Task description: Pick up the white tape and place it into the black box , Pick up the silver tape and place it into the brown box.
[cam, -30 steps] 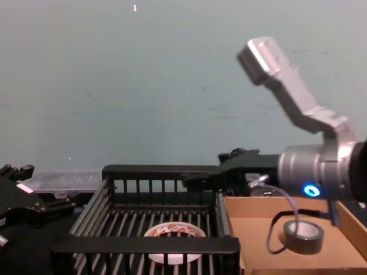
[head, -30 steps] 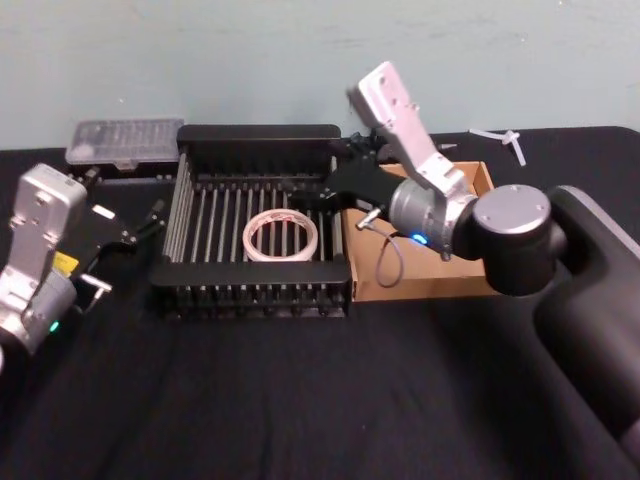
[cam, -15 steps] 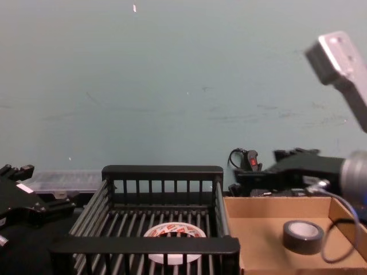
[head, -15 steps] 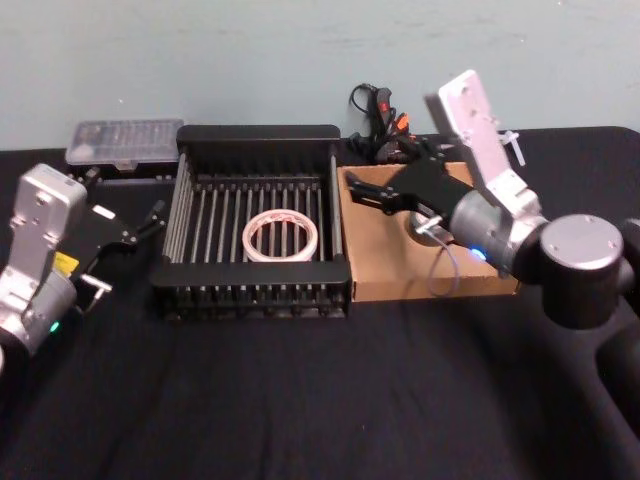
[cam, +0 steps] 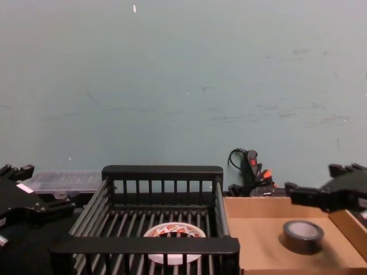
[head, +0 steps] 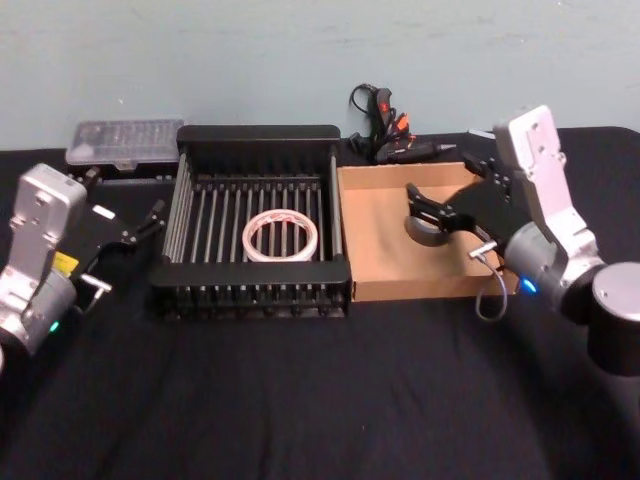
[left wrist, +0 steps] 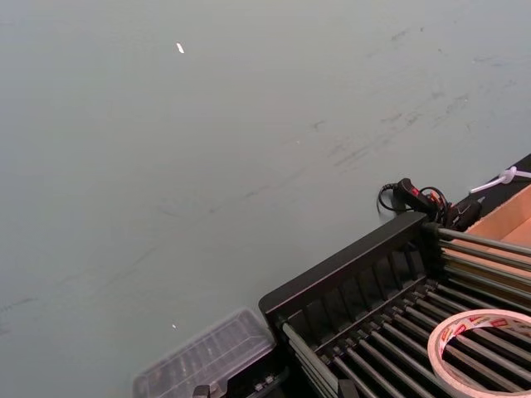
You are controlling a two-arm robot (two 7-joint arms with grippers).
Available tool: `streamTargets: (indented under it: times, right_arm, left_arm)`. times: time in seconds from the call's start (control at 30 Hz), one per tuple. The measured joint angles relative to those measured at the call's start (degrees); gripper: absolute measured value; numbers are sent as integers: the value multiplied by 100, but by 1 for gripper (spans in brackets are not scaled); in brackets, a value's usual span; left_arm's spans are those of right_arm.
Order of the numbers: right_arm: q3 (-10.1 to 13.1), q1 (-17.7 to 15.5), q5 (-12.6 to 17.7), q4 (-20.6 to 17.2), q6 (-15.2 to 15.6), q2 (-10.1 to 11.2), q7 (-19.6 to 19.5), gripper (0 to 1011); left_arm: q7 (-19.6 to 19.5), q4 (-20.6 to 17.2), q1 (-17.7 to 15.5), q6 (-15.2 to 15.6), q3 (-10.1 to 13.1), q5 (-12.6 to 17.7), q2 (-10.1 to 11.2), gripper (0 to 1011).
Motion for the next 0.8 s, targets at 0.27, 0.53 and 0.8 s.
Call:
streamTargets:
  times: [0.27, 0.53, 0.8]
  right_arm:
    - [90, -241, -315, 90, -298, 4, -231, 1002]
    - [143, -322, -575, 265, -632, -104, -379, 1002]
    - [160, -331, -663, 325, -696, -153, -415, 1002]
  left_arm:
    - [0, 0, 0, 0, 0, 0, 0, 1002]
    - [0, 0, 0, 0, 0, 0, 0, 1001]
    - [0, 0, 0, 0, 0, 0, 0, 1001]
